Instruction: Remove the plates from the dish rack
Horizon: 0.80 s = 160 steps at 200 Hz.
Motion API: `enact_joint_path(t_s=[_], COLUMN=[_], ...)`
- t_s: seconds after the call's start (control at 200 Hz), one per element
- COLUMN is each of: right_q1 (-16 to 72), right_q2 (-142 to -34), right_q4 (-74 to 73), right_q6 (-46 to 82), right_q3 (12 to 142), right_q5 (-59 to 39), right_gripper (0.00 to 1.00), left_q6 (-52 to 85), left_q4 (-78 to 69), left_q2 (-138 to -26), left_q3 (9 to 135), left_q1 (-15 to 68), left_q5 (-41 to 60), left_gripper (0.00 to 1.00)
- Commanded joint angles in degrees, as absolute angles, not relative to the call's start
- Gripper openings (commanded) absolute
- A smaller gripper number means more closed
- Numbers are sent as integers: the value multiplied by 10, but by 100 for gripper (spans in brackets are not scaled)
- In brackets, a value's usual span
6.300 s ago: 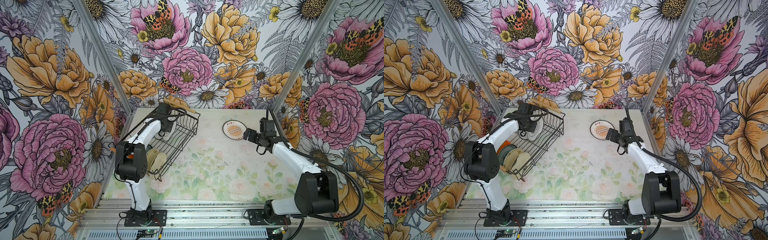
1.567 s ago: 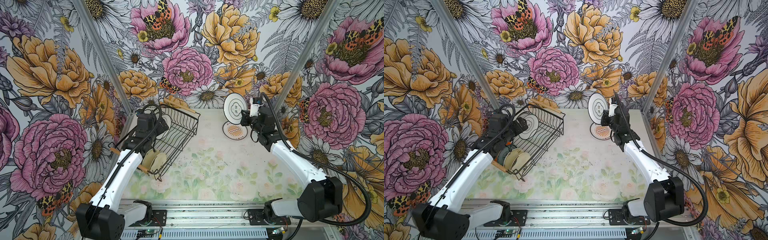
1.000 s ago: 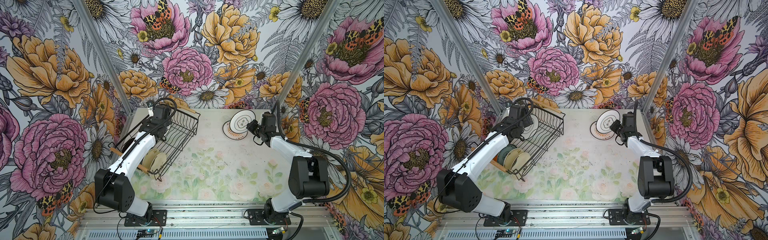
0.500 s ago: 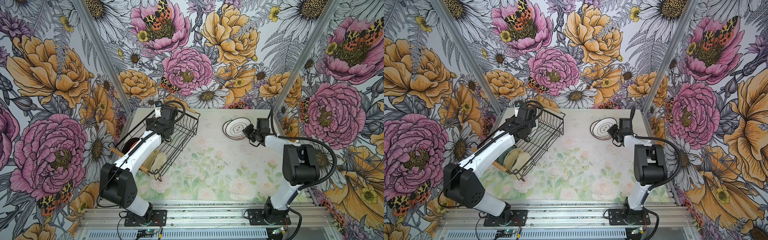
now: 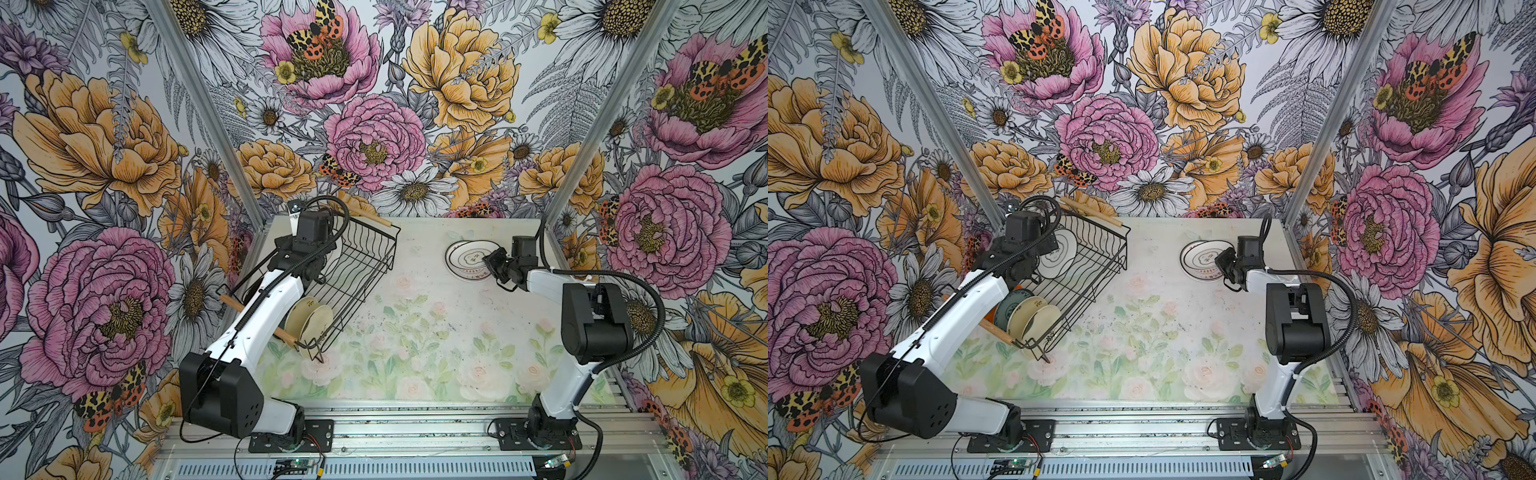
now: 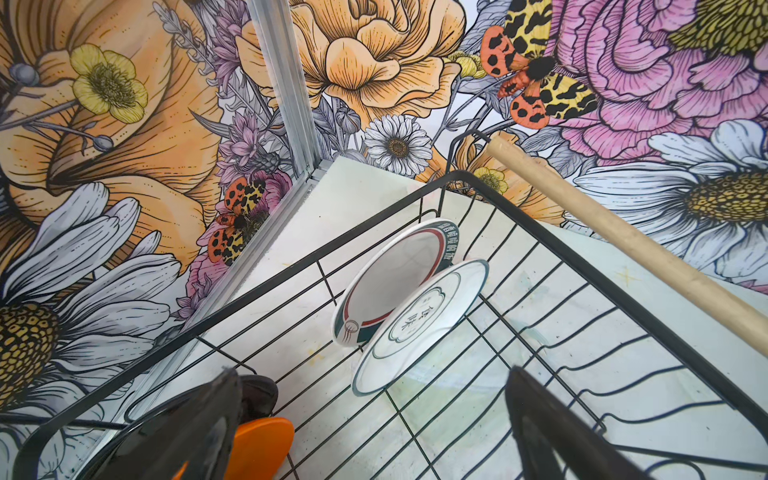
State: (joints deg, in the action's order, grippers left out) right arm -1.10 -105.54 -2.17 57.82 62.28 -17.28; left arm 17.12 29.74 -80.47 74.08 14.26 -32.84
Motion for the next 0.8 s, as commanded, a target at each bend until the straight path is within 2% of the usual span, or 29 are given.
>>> enact_joint_path(t_s=[0.0, 0.155, 0.465, 0.796], right_q1=[-10, -4, 24, 44], right_q2=[-1061, -1062, -1049, -1075], right_q4=[-33, 15, 139, 221], right_q6=[578, 557, 509, 463], right_q3=[645, 662, 708, 759], right_q5=[-176, -166, -104, -53], right_gripper=[30, 38, 45, 61], left_q6=[187, 186, 181, 171], left_q4=[283, 284, 286, 287], left_q2=[-792, -792, -790, -789], left_q3=[726, 723, 731, 725], left_q1=[126, 122, 121, 120], left_q5=[-278, -261, -225, -213], left_gripper=[99, 99, 99, 99])
